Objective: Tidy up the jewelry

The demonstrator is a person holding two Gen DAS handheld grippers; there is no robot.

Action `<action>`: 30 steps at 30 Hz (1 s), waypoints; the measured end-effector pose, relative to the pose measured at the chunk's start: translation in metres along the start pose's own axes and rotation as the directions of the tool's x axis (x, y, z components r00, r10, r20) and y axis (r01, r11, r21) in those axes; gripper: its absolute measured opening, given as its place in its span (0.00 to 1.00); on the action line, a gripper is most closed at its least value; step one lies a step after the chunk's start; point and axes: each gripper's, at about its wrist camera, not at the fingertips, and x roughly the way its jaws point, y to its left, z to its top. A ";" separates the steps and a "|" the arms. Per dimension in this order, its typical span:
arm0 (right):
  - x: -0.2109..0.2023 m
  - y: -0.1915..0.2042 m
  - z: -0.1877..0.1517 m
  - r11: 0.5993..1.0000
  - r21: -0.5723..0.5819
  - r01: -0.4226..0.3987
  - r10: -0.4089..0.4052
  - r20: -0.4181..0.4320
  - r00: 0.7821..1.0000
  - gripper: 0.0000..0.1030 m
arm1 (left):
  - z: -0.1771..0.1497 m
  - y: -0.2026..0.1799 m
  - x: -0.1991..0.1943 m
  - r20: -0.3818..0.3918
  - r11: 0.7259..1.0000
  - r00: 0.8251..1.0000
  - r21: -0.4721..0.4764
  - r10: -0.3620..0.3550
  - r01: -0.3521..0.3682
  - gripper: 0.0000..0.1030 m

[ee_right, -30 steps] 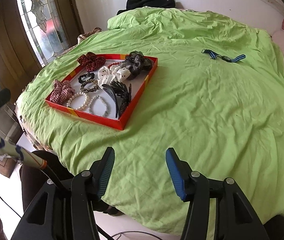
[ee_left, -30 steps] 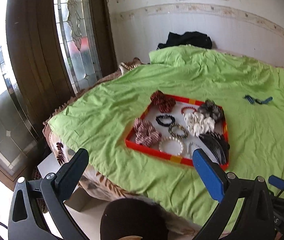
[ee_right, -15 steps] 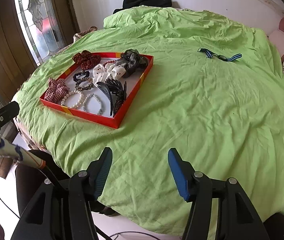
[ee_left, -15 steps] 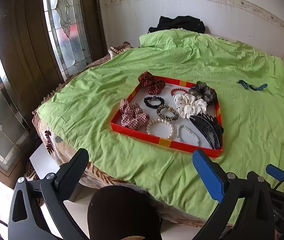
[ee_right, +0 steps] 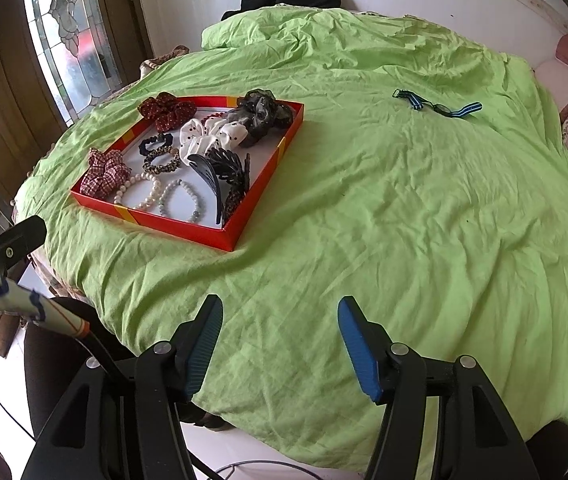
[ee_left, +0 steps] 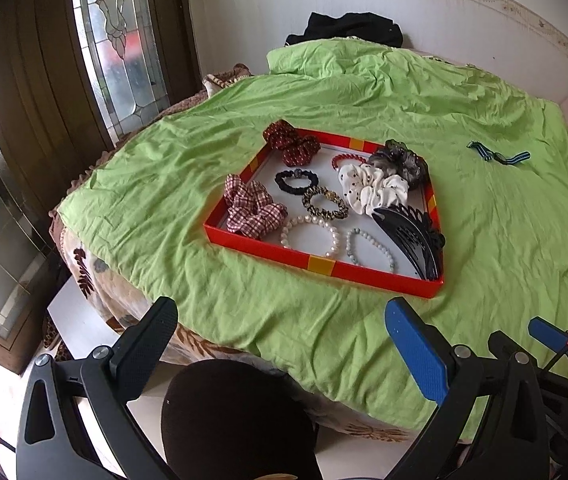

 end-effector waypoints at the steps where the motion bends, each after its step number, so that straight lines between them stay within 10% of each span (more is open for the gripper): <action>1: 0.001 0.000 0.000 1.000 -0.001 0.004 -0.004 -0.001 1.000 0.63 | 0.000 0.000 0.002 -0.006 1.000 1.000 -0.001 -0.004 0.004 1.00; 30: 0.017 0.014 0.001 0.998 -0.019 0.068 -0.068 -0.045 0.997 0.66 | -0.007 0.007 0.030 -0.091 0.996 0.991 -0.004 -0.094 0.094 1.00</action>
